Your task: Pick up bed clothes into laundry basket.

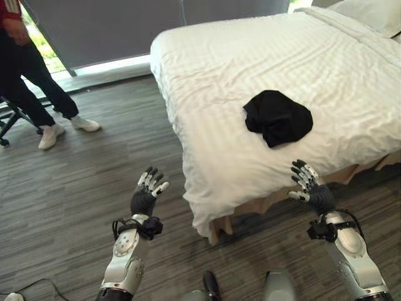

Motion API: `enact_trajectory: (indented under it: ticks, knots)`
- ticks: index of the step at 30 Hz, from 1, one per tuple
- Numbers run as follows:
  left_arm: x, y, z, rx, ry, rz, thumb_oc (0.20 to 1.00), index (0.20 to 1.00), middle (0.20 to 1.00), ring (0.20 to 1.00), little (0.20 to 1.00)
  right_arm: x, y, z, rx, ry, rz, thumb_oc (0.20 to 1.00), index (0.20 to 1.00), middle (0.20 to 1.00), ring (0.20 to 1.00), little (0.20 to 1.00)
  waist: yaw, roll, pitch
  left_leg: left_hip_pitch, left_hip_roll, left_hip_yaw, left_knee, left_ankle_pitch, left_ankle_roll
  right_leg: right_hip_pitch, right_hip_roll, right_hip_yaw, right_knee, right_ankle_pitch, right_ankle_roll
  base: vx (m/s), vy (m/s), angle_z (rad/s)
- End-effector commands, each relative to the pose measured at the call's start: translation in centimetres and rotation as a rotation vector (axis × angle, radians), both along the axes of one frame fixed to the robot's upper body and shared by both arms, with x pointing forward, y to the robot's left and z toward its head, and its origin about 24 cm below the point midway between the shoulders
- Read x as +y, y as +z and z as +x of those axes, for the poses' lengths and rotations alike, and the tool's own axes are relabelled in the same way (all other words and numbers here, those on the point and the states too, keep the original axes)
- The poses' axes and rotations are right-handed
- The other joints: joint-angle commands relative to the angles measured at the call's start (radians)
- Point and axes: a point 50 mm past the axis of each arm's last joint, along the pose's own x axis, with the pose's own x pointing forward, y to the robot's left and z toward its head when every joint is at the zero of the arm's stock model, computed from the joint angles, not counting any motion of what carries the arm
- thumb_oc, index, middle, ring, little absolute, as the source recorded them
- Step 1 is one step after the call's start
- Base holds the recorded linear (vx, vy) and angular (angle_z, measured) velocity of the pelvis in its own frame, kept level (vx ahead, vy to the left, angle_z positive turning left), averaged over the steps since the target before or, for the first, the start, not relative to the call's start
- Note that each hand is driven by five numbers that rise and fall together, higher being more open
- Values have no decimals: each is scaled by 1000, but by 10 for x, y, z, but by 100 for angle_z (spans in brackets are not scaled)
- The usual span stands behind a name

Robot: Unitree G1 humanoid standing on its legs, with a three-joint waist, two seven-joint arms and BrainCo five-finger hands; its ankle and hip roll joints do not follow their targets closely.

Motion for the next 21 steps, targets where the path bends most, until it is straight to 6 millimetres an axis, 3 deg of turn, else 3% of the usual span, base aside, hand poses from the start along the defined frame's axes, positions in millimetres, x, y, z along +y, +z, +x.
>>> enact_trajectory:
  ticks: [1,2,4,9,15,18,20,21]
  knots:
    - [15,31,5,-152,40,44,1000,1000,1000,1000,1000,-9,39,13,-181,-8,-112,1000,1000,1000,1000,1000,8,-17,-31,58,170,-36,19,23,-143,139,44,-25,-350,181,3,196,-217,5]
    - [17,25,2,-129,45,58,1000,1000,1000,1000,1000,-9,39,14,-181,-10,-139,1000,1000,1000,1000,1000,28,-30,-37,58,169,-36,34,14,-144,156,35,-27,-350,207,17,185,-210,30]
    - [16,16,-3,-100,49,25,1000,1000,1000,1000,1000,-17,40,23,-161,-27,-218,1000,1000,1000,1000,1000,57,-46,-53,56,178,-48,46,13,-158,184,49,-33,-385,217,11,138,-232,62]
    - [5,-6,-14,-21,7,-70,1000,1000,1000,1000,1000,-46,65,47,-185,-98,-421,1000,1000,1000,1000,1000,75,-31,-83,39,210,-78,48,35,-179,262,105,-82,-457,184,-9,105,-190,28]
    - [-2,-10,-19,-9,-26,-122,1000,1000,1000,1000,1000,-39,78,70,-200,-76,-534,1000,1000,1000,1000,1000,98,-15,-86,44,234,-82,27,55,-192,282,128,-106,-460,160,-26,52,-102,5]
    - [-2,-8,-18,-18,-34,-132,1000,1000,1000,1000,1000,-36,98,104,-206,-113,-662,1000,1000,1000,1000,1000,118,-8,-81,44,237,-86,26,63,-196,288,136,-109,-464,155,-31,27,-66,14]
    - [-3,-5,-17,-35,-46,-145,1000,1000,1000,1000,1000,-29,134,142,-228,-190,-754,1000,1000,1000,1000,1000,145,2,-74,37,235,-90,17,72,-200,277,138,-104,-464,158,-31,7,-43,8]
    - [-2,-3,-17,-44,-48,-144,1000,1000,1000,1000,1000,-24,148,151,-244,-211,-798,1000,1000,1000,1000,1000,154,8,-71,33,234,-92,13,78,-201,270,139,-101,-464,160,-31,0,0,0]
